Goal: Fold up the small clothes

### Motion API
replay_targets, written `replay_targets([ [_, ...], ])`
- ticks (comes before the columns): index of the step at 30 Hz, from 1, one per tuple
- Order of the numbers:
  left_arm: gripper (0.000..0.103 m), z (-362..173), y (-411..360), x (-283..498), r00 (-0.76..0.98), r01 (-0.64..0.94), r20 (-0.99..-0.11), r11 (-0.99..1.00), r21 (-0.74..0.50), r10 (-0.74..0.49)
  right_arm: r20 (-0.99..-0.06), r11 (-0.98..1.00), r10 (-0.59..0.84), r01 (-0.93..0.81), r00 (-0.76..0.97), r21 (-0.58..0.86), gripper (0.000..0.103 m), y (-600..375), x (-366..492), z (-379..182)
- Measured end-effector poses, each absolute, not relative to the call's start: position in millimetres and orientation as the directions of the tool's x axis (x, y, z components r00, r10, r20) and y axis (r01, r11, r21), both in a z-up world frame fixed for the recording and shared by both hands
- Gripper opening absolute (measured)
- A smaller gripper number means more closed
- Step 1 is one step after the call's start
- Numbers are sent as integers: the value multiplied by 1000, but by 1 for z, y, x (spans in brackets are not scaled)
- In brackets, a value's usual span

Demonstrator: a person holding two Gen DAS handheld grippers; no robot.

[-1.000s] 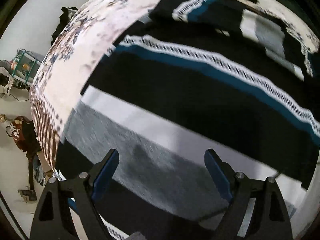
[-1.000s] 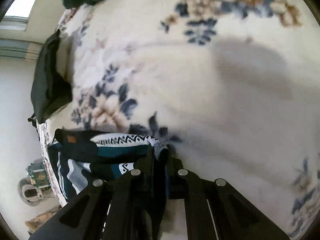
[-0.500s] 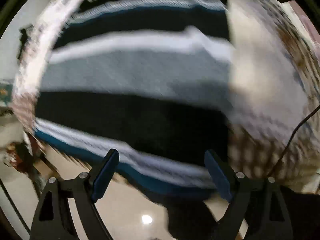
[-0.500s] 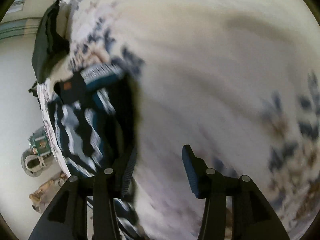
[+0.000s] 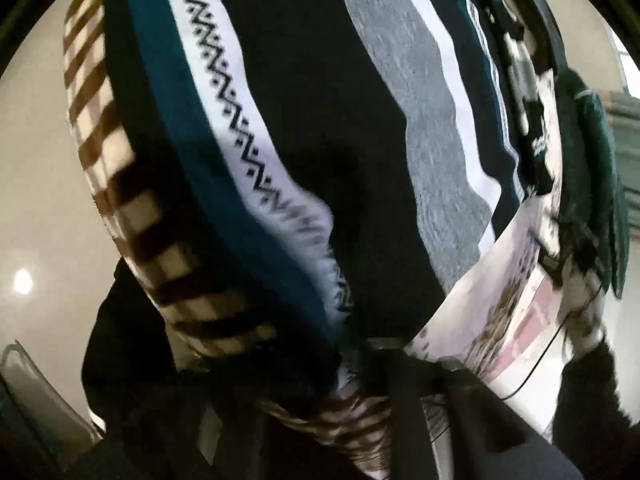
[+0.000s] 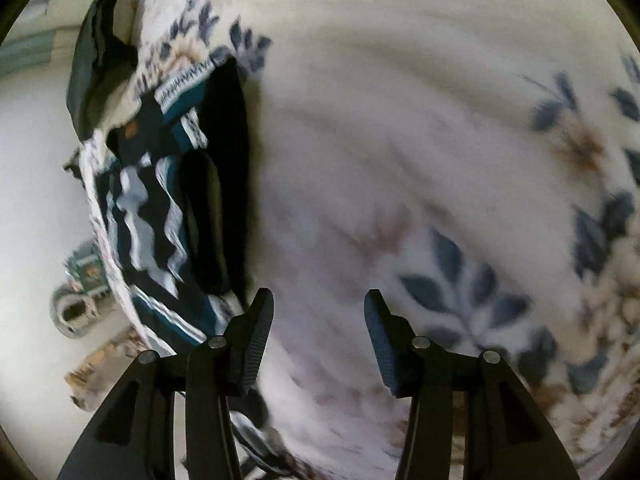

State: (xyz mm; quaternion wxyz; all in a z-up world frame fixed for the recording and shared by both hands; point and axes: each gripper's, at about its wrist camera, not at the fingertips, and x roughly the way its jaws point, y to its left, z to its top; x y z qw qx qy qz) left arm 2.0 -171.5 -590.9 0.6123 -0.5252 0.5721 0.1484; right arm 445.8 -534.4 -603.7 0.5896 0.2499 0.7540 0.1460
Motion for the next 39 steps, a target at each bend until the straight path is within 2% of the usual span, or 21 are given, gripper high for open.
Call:
replay_targets([
  [6, 5, -584, -175, -7, 333, -771, -853, 404, -492, -403, -749, 706, 663, 334, -3, 624, 49, -532, 492, -615],
  [9, 5, -580, -171, -12, 343, -768, -849, 401, -500, -401, -724, 670, 690, 382, -4, 636, 49, -521, 514, -633],
  [12, 5, -575, -169, -15, 346, -761, -847, 407, -505, -404, -731, 687, 682, 351, -10, 637, 49, -500, 524, -642],
  [14, 5, -571, -165, -18, 350, -762, -846, 403, -507, -403, -780, 751, 626, 279, -10, 599, 10, -484, 527, -637],
  [16, 5, -566, -161, -19, 354, -763, -847, 402, -506, -397, -842, 820, 539, 217, 22, 530, 9, -473, 528, -622],
  [19, 5, -562, -155, -15, 368, -756, -843, 401, -517, -393, -875, 857, 479, 177, 75, 484, 8, -469, 536, -600],
  [22, 5, -565, -146, -14, 350, -758, -859, 426, -494, -374, -890, 876, 455, 170, 25, 452, 8, -467, 544, -612],
  [24, 10, -570, -141, -16, 338, -767, -851, 407, -497, -402, -898, 895, 436, 132, -56, 426, 10, -462, 542, -620],
  [25, 12, -573, -140, -19, 318, -778, -850, 397, -487, -420, -891, 889, 449, 132, -71, 438, 16, -464, 540, -616],
  [26, 24, -572, -140, -21, 293, -787, -859, 405, -466, -419, -888, 887, 452, 147, -84, 437, 26, -468, 535, -612],
  [27, 38, -570, -139, -26, 271, -794, -872, 418, -442, -407, -887, 885, 453, 164, -88, 436, 31, -475, 525, -606],
  [28, 44, -566, -138, -30, 259, -798, -882, 428, -425, -394, -887, 882, 456, 169, -77, 439, 41, -484, 512, -598],
  [30, 57, -556, -135, -39, 238, -800, -904, 456, -390, -355, -889, 886, 451, 159, -74, 436, 45, -494, 477, -586],
  [35, 59, -538, -128, -27, 195, -776, -944, 547, -314, -266, -809, 822, 562, 223, -172, 524, 45, -488, 380, -605],
  [39, 59, -533, -124, 3, 191, -736, -949, 604, -307, -250, -767, 765, 627, 294, -138, 573, 44, -473, 344, -630],
])
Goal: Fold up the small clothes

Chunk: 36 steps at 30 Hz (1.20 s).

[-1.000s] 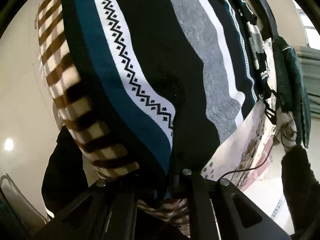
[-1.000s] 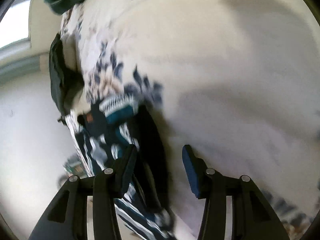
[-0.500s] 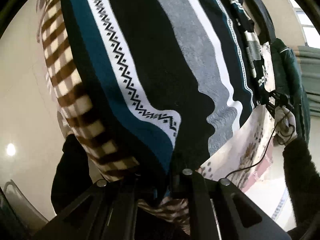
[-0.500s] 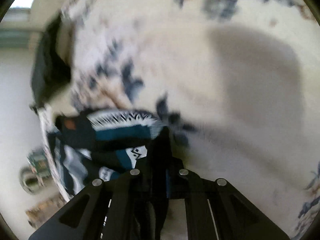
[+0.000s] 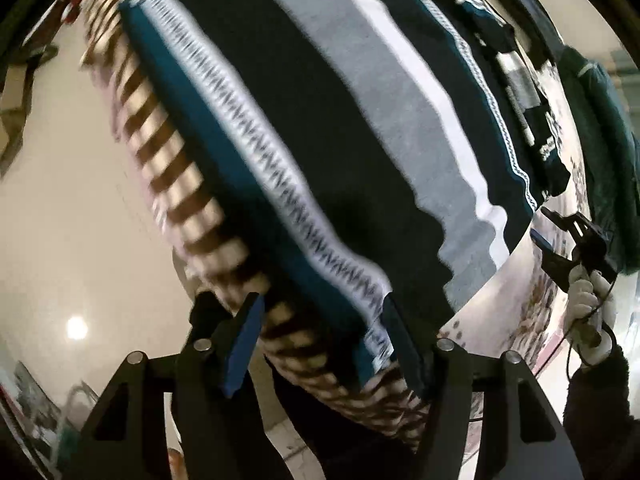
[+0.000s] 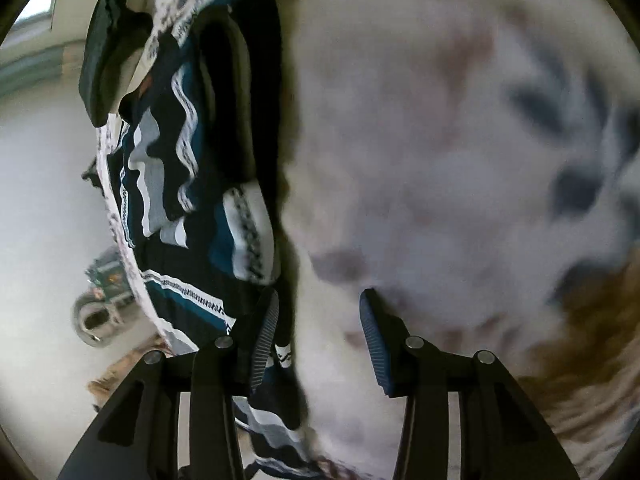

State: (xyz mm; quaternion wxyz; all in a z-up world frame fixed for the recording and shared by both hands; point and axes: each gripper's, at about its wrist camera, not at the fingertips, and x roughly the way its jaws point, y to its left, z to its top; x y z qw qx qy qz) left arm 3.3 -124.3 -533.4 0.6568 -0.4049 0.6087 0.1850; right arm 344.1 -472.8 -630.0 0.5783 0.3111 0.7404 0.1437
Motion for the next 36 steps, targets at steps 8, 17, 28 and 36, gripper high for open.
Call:
replay_targets([
  [8, 59, -529, -134, 52, 207, -666, -953, 682, -303, -221, -802, 791, 592, 240, -75, 562, 34, -432, 330, -634],
  [17, 59, -537, -155, 60, 165, -635, -956, 715, -292, -243, -842, 853, 520, 139, -147, 503, 8, -403, 341, -635],
  [28, 59, -534, -156, 66, 141, -593, -972, 771, -233, -186, -898, 905, 425, 74, -119, 418, 5, -419, 331, -610],
  [36, 59, -543, -134, 36, 118, -669, -972, 707, -229, -203, -941, 943, 331, 17, -73, 331, 4, -429, 339, -598],
])
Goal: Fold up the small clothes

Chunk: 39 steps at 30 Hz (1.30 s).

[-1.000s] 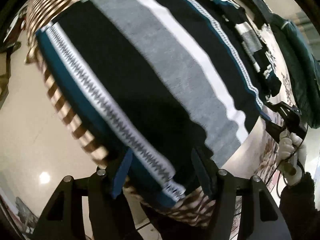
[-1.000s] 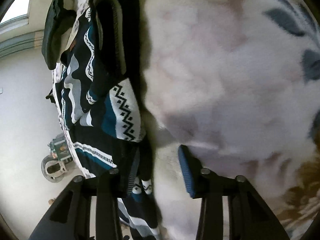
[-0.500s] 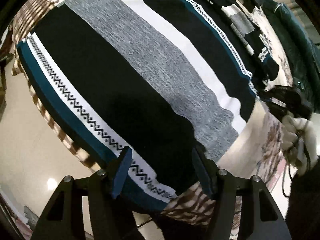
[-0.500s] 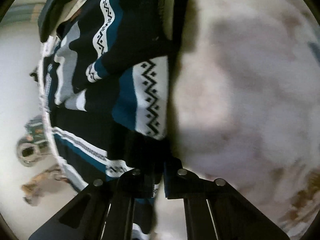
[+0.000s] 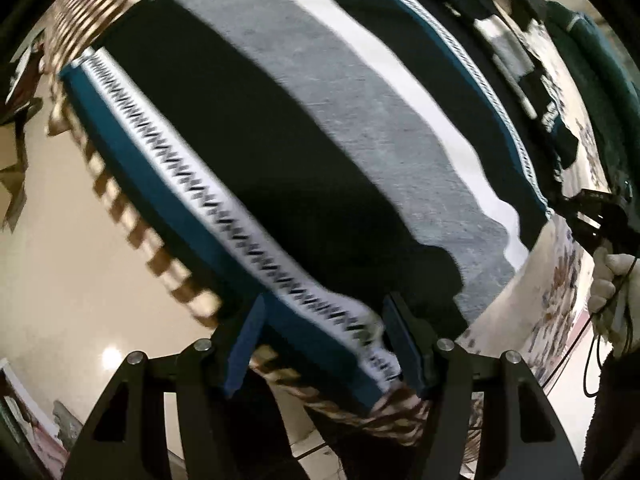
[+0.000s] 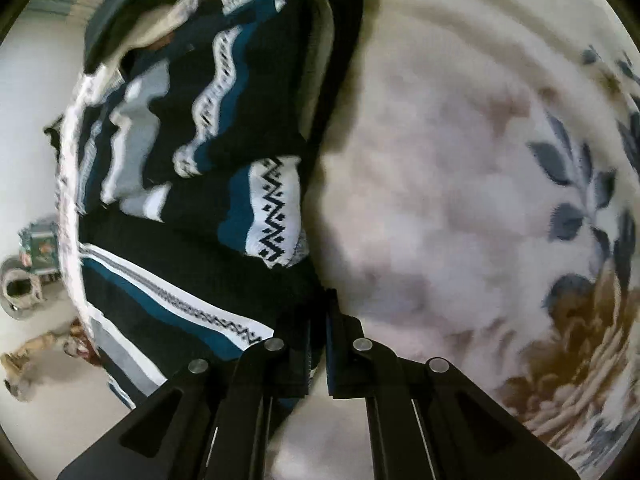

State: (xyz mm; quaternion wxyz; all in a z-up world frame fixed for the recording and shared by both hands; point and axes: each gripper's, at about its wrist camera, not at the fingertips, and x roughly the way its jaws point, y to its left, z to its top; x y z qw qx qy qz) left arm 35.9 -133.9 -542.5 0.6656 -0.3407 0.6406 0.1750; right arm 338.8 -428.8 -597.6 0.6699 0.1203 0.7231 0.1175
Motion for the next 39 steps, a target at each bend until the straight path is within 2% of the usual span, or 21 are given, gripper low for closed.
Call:
replay_targets([
  [3, 59, -544, -122, 21, 131, -701, -967, 669, -245, -217, -901, 911, 413, 47, -131, 410, 6, -427, 340, -605],
  [4, 59, -546, -117, 16, 144, -718, -962, 644, -264, -234, -884, 897, 442, 88, -149, 434, 6, -433, 339, -607],
  [5, 59, -548, -114, 13, 165, -733, -952, 613, -293, -258, -872, 885, 464, 111, -158, 452, 11, -437, 337, -608],
  [7, 59, -552, -110, 8, 198, -753, -933, 563, -340, -299, -852, 873, 486, 139, -195, 467, 12, -441, 328, -610],
  [12, 58, -583, -119, 8, 294, -769, -828, 396, -501, -477, -783, 822, 566, 249, -257, 513, 12, -455, 279, -617],
  [13, 49, -585, -119, 9, 305, -772, -829, 388, -503, -469, -770, 814, 577, 271, -272, 514, 12, -456, 265, -622],
  [14, 6, -584, -116, 11, 329, -777, -840, 382, -500, -432, -764, 811, 580, 282, -283, 512, 12, -456, 255, -625],
  [15, 0, -582, -111, 12, 343, -780, -842, 374, -502, -415, -763, 813, 577, 297, -291, 501, 12, -458, 245, -629],
  [17, 0, -566, -93, 13, 390, -785, -866, 378, -490, -312, -755, 803, 586, 330, -294, 496, 12, -459, 228, -634],
  [20, 0, -556, -57, 11, 422, -798, -878, 367, -478, -225, -760, 803, 585, 331, -283, 495, 12, -457, 214, -634],
  [22, 0, -560, -39, 6, 424, -805, -870, 335, -489, -252, -762, 807, 581, 319, -284, 496, 12, -453, 209, -634],
  [25, 6, -560, -47, 3, 406, -782, -848, 351, -516, -342, -760, 807, 583, 314, -289, 500, 12, -447, 205, -633],
  [26, 26, -561, -56, 1, 389, -776, -838, 354, -523, -383, -761, 809, 580, 311, -291, 498, 12, -445, 205, -632],
  [27, 60, -563, -66, -5, 380, -775, -823, 341, -533, -423, -761, 810, 579, 310, -291, 498, 12, -446, 207, -630],
  [28, 72, -565, -74, -11, 386, -776, -805, 314, -547, -450, -759, 809, 582, 310, -292, 500, 12, -449, 209, -628],
  [29, 75, -570, -84, -21, 414, -781, -776, 253, -571, -475, -758, 809, 581, 306, -295, 502, 12, -448, 209, -627],
  [32, 75, -590, -111, -38, 449, -801, -707, 104, -589, -546, -767, 821, 566, 293, -302, 491, 12, -446, 206, -625],
  [35, 74, -602, -129, -36, 477, -791, -670, 54, -609, -568, -770, 826, 558, 298, -309, 479, 12, -449, 202, -626],
  [36, 58, -600, -130, -34, 482, -790, -683, 64, -610, -549, -768, 826, 558, 299, -314, 478, 12, -447, 202, -627],
  [38, 5, -591, -124, -28, 512, -776, -712, 97, -624, -480, -771, 831, 552, 290, -317, 475, 12, -449, 199, -627],
  [39, 5, -586, -118, -24, 523, -773, -724, 107, -625, -450, -774, 835, 547, 283, -320, 473, 12, -449, 198, -627],
])
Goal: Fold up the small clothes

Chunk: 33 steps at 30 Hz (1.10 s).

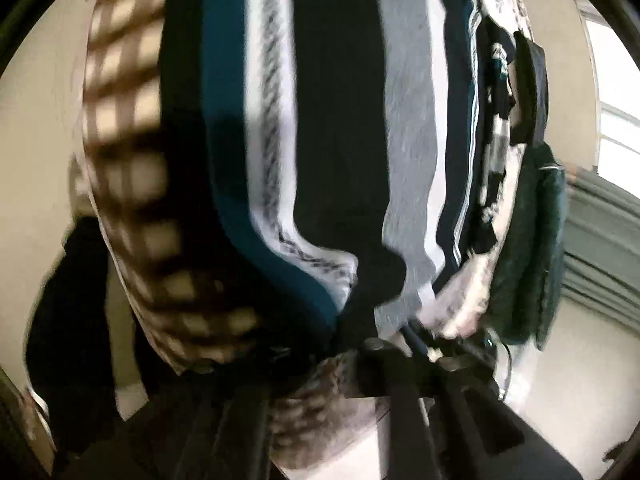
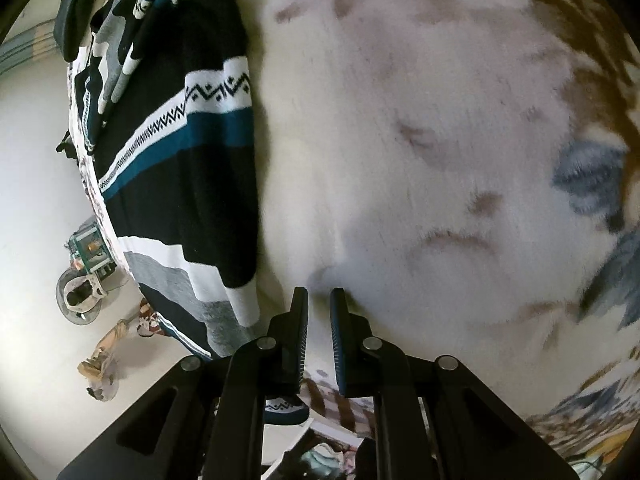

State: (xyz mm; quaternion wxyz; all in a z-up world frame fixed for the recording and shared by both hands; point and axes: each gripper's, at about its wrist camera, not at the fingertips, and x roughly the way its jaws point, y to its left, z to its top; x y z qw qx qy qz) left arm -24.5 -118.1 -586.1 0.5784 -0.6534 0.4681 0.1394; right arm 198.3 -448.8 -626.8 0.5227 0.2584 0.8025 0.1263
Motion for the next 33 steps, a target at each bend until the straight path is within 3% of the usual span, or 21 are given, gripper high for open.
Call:
replay_targets([
  [2, 5, -574, -103, -20, 553, -760, -743, 137, -635, -378, -775, 837, 544, 275, -322, 473, 12, -447, 197, -625],
  [7, 5, -569, -79, -8, 580, -742, -740, 153, -652, -340, -766, 829, 557, 267, -320, 491, 12, -443, 193, -623],
  [13, 5, -574, -73, -11, 584, -743, -737, 143, -654, -340, -745, 785, 616, 289, -258, 549, 12, -431, 199, -616],
  [19, 6, -562, -97, -31, 542, -720, -732, 222, -658, -413, -712, 676, 698, 394, -74, 622, 12, -445, 237, -616],
  [22, 23, -558, -110, -36, 478, -719, -750, 287, -634, -458, -732, 684, 680, 399, -47, 610, 12, -451, 253, -618],
  [23, 47, -557, -113, -39, 469, -719, -753, 295, -629, -462, -740, 693, 671, 393, -44, 604, 12, -452, 259, -618],
  [24, 64, -554, -116, -46, 469, -713, -754, 307, -630, -460, -743, 698, 667, 387, -45, 603, 12, -454, 263, -617],
  [33, 67, -577, -158, -23, 364, -637, -856, 572, -516, -367, -774, 753, 625, 339, -101, 564, 12, -472, 266, -616],
])
